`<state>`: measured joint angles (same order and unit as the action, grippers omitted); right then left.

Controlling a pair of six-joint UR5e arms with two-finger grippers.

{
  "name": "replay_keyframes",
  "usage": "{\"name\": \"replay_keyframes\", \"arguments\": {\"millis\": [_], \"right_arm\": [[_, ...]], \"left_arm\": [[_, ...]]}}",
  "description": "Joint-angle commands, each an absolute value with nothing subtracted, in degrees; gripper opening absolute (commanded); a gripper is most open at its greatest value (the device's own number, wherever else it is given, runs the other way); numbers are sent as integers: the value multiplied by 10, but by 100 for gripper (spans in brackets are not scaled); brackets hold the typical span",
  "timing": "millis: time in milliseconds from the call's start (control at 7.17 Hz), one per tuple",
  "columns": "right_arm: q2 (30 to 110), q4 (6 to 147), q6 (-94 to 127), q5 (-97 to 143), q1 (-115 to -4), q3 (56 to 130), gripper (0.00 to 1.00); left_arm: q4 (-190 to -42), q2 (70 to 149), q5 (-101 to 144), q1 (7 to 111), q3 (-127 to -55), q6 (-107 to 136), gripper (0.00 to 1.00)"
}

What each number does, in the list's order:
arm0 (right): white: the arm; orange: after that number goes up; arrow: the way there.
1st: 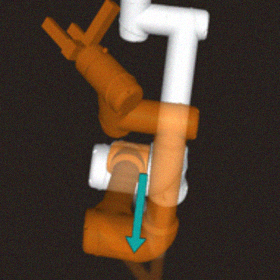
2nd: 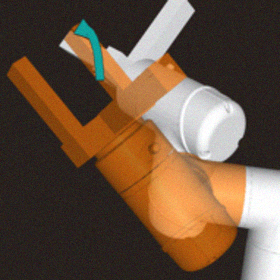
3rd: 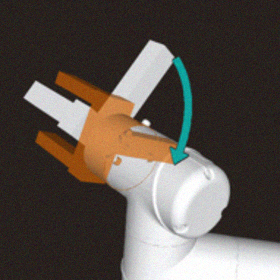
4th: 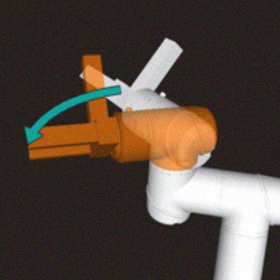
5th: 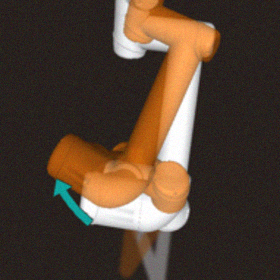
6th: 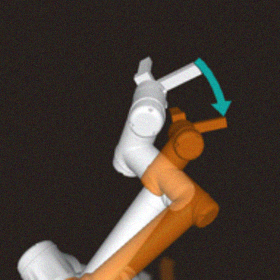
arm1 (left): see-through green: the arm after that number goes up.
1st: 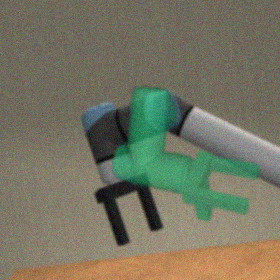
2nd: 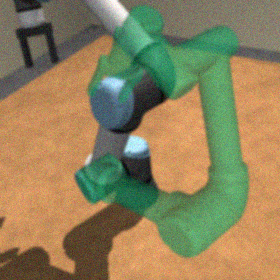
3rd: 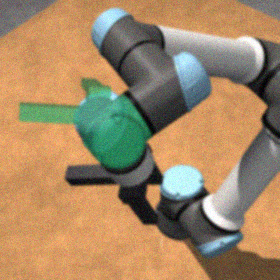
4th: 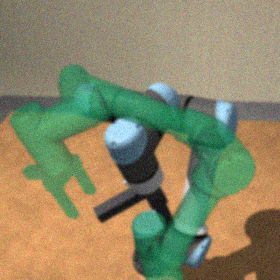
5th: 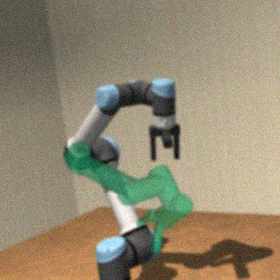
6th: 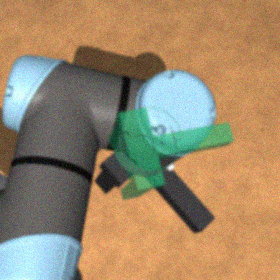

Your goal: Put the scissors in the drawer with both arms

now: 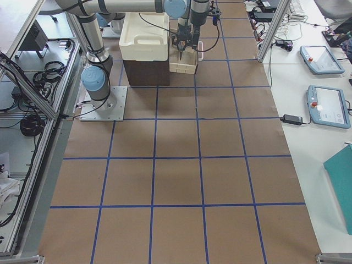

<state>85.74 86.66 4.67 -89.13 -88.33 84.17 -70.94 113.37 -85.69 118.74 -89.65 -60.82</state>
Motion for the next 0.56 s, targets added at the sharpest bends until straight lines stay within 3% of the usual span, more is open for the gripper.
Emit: {"name": "replay_keyframes", "arguments": {"millis": [0,418], "right_arm": [[858,867,46,-891,-883,843,100],[858,868,40,-913,-882,843,100]], "left_arm": [[-706,1134,-849,1187,-896,-609,41],[-705,1134,-848,1187,-896,-610,45]]}}
